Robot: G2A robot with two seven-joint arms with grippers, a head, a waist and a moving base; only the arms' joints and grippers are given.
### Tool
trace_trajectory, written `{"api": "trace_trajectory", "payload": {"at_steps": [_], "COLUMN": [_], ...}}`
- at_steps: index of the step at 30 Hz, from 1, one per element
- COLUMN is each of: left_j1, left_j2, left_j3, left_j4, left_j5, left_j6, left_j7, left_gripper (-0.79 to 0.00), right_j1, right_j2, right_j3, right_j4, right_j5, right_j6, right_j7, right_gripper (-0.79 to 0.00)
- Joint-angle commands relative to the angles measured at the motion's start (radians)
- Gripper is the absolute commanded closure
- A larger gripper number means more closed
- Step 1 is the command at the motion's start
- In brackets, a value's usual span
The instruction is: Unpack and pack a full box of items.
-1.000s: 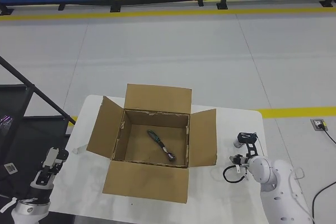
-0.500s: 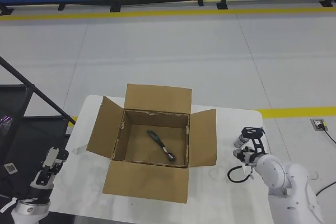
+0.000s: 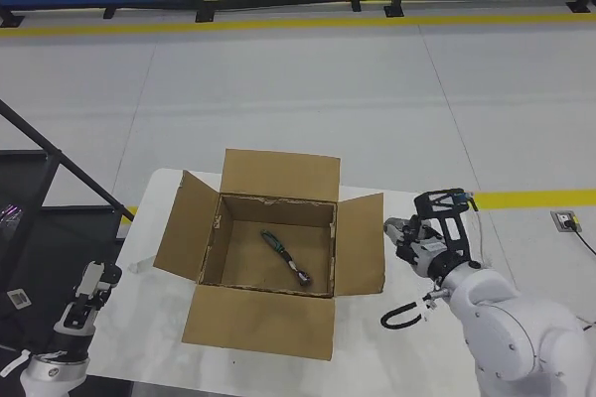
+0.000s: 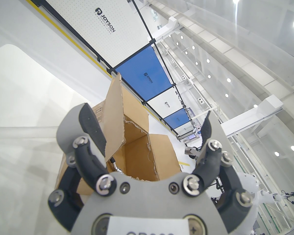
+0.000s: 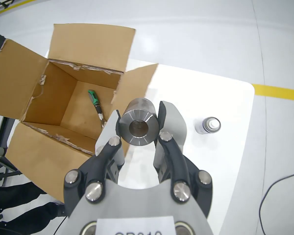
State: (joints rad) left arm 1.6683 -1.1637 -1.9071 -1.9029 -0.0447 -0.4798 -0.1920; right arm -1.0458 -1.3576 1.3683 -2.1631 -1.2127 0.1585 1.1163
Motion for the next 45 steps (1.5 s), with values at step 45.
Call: {"api": "trace_trajectory", "payload": {"at_steps": [45], "left_j1": [-0.004], "left_j2": [-0.004], "left_j3": [-0.069], "left_j4": [0.077], "left_j5": [0.032], "left_j6": [0.024], "left_j7": [0.073], "left_gripper": [-0.785], "right_j1": [0.404], "right_j2": [-0.106], "right_j3": [-0.530], "right_j4": [0.516], "right_j5": [-0.064], "right_j6": [0.164], "right_j7": [-0.007], "right_gripper": [0.000]}}
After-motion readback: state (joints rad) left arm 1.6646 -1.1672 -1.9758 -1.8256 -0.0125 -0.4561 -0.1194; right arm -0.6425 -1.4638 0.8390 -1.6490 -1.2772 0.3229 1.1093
